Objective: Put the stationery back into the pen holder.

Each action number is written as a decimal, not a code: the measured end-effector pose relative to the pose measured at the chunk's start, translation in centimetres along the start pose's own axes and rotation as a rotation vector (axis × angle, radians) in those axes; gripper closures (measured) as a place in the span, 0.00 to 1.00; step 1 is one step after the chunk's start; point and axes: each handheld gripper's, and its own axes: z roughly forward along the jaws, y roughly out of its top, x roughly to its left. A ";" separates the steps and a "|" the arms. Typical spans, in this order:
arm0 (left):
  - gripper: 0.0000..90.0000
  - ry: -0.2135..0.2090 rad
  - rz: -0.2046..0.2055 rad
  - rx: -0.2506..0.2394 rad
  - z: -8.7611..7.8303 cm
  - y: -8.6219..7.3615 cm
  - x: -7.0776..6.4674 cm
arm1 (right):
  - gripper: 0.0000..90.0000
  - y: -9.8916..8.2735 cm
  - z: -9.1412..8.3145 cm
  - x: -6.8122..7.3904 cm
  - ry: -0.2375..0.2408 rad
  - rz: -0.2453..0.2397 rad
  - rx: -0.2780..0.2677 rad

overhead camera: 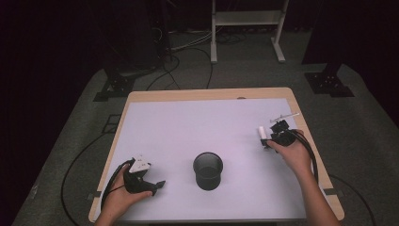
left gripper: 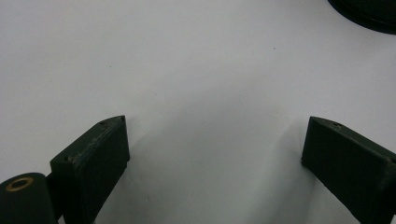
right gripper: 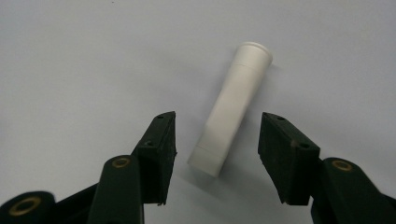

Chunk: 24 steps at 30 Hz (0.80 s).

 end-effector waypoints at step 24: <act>0.07 0.000 0.000 0.000 0.0 0.0 0.0 | 0.68 0.4 2.8 0.0 -0.033 0.025 0.094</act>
